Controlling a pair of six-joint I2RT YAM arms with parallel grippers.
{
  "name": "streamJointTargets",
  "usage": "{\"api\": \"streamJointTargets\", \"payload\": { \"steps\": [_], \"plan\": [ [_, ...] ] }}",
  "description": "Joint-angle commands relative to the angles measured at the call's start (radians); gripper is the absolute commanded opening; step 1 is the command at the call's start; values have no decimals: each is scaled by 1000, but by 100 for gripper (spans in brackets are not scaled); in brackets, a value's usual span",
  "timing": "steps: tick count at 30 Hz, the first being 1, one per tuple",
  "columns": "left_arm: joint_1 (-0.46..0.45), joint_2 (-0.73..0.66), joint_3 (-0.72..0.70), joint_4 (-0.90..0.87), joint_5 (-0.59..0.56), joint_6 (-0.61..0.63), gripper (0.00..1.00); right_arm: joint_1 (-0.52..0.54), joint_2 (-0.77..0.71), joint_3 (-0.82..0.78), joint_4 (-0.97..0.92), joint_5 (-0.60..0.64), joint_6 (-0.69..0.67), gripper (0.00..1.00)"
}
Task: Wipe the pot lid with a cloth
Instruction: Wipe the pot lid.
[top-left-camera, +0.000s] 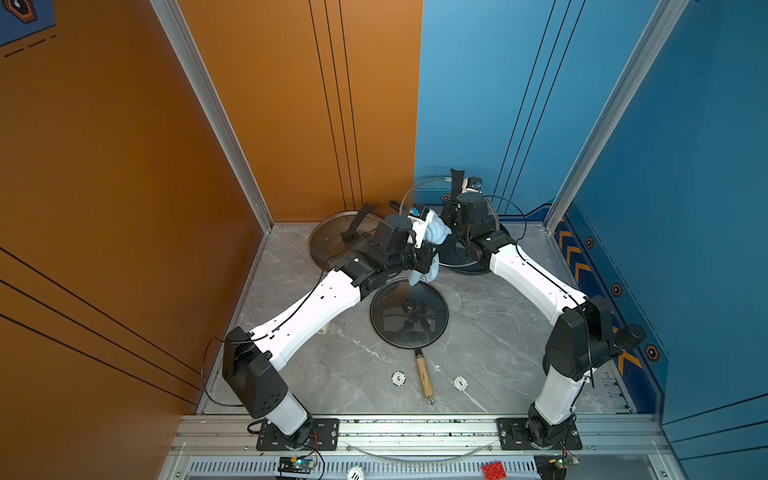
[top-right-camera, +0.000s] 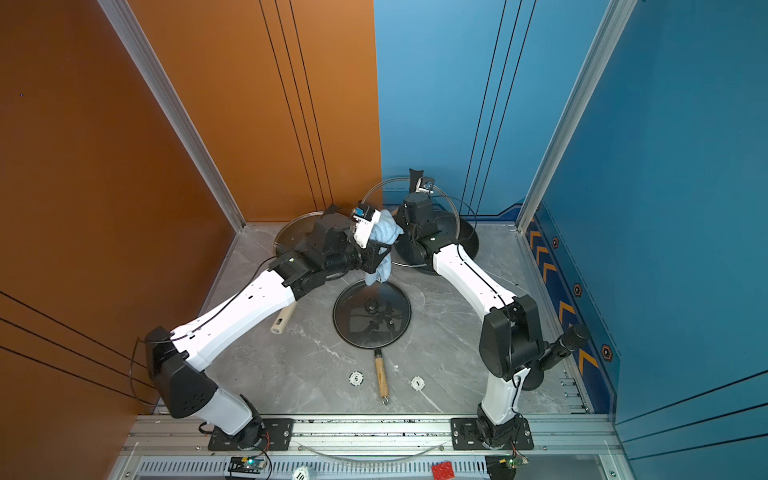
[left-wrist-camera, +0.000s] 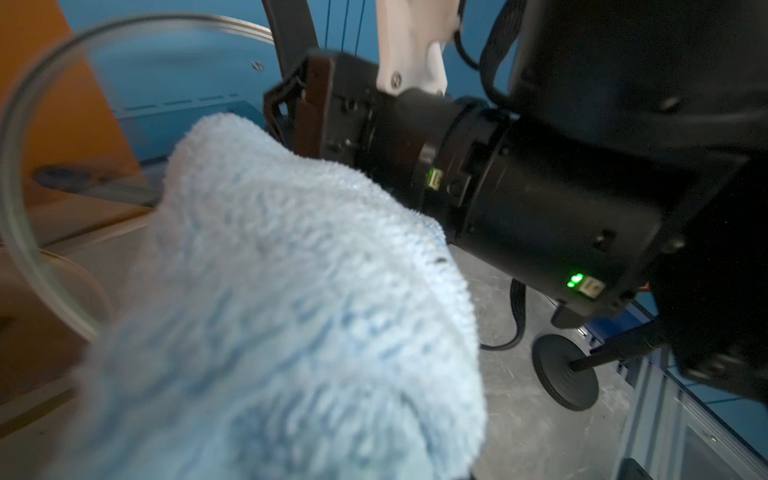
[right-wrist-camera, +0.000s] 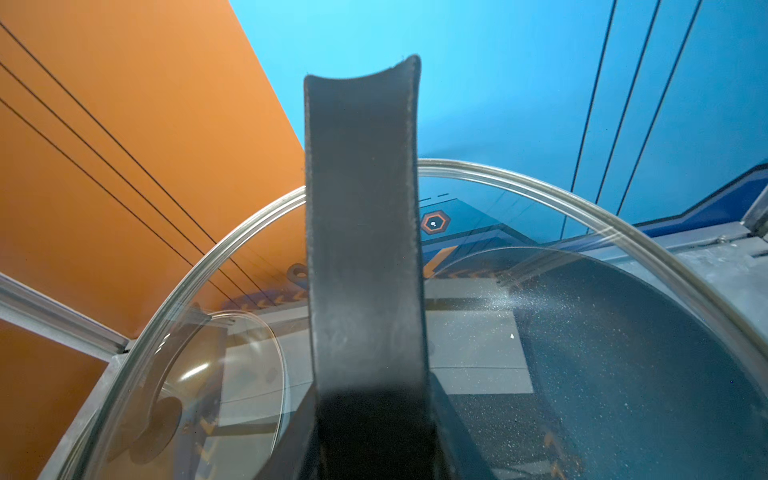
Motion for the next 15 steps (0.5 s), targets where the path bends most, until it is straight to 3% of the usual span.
{"api": "streamJointTargets", "payload": {
  "steps": [1,5,12,15],
  "plan": [
    [38,45,23,65,117,-89,26,-17,-73,94,148,44,86,8],
    [98,104,54,39,129,-127,25,-33,-116,72,131,-48,52,8],
    [237,179,155,-51,111,-137,23,-14,-253,-54,92,-286,-235,9],
    [277,209,197,-73,111,-119,23,19,-297,-82,0,-306,-374,9]
  ]
}}
